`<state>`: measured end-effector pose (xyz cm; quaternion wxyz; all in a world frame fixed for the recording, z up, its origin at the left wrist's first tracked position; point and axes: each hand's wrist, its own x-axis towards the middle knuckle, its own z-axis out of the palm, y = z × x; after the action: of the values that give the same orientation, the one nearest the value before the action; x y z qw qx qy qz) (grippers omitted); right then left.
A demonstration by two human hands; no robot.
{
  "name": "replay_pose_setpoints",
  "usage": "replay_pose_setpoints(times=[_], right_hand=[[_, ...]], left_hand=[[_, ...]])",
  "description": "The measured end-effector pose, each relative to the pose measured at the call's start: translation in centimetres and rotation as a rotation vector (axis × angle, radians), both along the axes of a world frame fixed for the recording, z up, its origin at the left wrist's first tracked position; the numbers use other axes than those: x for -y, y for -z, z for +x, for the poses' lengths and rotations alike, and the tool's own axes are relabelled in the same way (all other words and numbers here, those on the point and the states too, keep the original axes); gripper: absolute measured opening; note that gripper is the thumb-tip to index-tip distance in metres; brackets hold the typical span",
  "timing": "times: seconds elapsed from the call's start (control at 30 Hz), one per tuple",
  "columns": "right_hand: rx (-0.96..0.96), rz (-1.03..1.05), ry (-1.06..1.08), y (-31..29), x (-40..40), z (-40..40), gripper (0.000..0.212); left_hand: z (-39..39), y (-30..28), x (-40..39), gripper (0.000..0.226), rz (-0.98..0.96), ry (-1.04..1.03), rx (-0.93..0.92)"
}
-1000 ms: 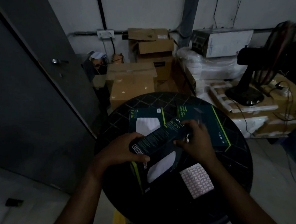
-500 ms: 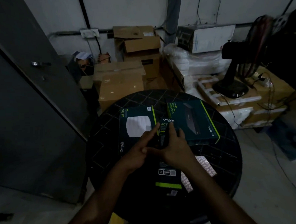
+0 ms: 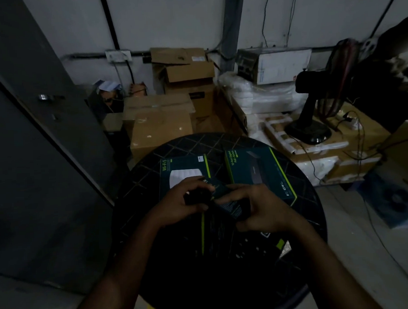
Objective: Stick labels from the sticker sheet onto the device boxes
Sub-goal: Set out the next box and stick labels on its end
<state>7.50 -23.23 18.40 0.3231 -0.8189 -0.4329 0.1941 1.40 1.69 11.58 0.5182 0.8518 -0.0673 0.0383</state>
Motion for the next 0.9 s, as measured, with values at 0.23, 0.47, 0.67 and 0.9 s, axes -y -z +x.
replay_pose_setpoints(times=[0.23, 0.47, 0.67, 0.9], right_hand=[[-0.015, 0.06, -0.183, -1.7, -2.4, 3.2, 0.059], [0.124, 0.144, -0.269, 1.5, -7.3, 5.9, 0.047], [0.375, 0.281, -0.204, 3.6, -10.4, 6.1, 0.035], [0.529, 0.302, 0.02, 6.5, -11.4, 4.4, 0.017]], left_hand=[[-2.0, -1.2, -2.0, 0.053, 0.067, -0.18, 0.213], [-2.8, 2.3, -2.7, 0.037, -0.005, -0.493, 0.226], [-3.0, 2.8, -3.8, 0.033, 0.114, -0.702, 0.262], [-1.6, 3.5, -2.5, 0.019, 0.28, -0.627, 0.472]])
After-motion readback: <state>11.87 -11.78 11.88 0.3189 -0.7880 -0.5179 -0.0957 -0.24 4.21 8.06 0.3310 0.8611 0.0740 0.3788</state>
